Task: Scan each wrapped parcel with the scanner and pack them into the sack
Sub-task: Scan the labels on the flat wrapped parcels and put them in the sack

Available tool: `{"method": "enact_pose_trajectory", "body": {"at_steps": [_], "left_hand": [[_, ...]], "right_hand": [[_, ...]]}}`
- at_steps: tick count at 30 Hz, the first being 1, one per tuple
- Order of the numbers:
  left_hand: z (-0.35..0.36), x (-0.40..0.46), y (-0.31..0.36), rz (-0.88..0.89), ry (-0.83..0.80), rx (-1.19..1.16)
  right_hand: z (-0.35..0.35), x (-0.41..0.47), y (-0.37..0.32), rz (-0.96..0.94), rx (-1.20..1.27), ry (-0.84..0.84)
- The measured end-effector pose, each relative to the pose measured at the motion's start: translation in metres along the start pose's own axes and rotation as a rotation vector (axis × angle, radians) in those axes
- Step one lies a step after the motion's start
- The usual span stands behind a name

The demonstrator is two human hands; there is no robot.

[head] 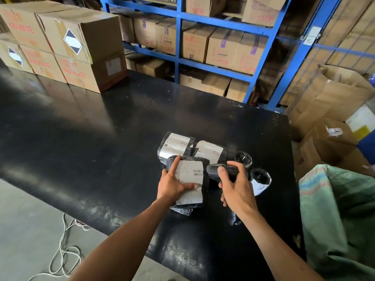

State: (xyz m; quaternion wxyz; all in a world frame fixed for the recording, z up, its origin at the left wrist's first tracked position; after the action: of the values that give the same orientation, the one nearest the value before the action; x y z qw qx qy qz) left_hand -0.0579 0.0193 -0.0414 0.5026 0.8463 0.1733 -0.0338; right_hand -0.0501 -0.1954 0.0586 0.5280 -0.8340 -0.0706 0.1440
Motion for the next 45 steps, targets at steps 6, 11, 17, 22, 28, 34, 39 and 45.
{"method": "enact_pose_trajectory", "body": {"at_steps": [6, 11, 17, 22, 28, 34, 39, 45], "left_hand": [[-0.007, -0.006, -0.005, -0.003, -0.014, -0.007], [-0.014, -0.012, -0.007, 0.000, -0.012, -0.017], [-0.021, -0.017, -0.008, -0.013, 0.001, -0.012], [-0.022, -0.017, -0.009, -0.009, -0.014, -0.005], [-0.020, -0.016, -0.008, -0.004, -0.015, -0.008], [-0.020, -0.013, -0.010, 0.002, -0.002, -0.031], [-0.026, -0.013, -0.008, 0.017, 0.008, -0.053], [-0.022, -0.013, -0.008, 0.036, -0.003, -0.072]], "right_hand": [[0.012, -0.010, -0.011, 0.007, 0.013, -0.081], [0.020, -0.016, -0.023, -0.007, -0.020, -0.072], [0.027, -0.014, -0.022, -0.005, 0.029, -0.080], [0.031, -0.014, -0.017, -0.015, -0.018, -0.079], [0.027, -0.016, -0.014, 0.016, 0.055, -0.066], [0.015, -0.016, 0.007, 0.076, 0.069, 0.001], [0.007, -0.013, 0.069, 0.254, 0.049, 0.047], [0.008, -0.028, 0.156, 0.539, -0.027, 0.043]]}}
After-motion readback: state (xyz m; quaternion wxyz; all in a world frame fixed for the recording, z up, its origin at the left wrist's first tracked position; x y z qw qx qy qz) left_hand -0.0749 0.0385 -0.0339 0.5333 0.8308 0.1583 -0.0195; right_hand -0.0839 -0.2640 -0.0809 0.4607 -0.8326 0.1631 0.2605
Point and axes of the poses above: each hand's wrist, its own x-axis towards the middle knuckle, its own z-axis out of the palm, y = z × x, the point moved 4 cm from there along x, towards the middle knuckle, and after that the axes turned 10 degrees about -y, right-handed, at the moved point
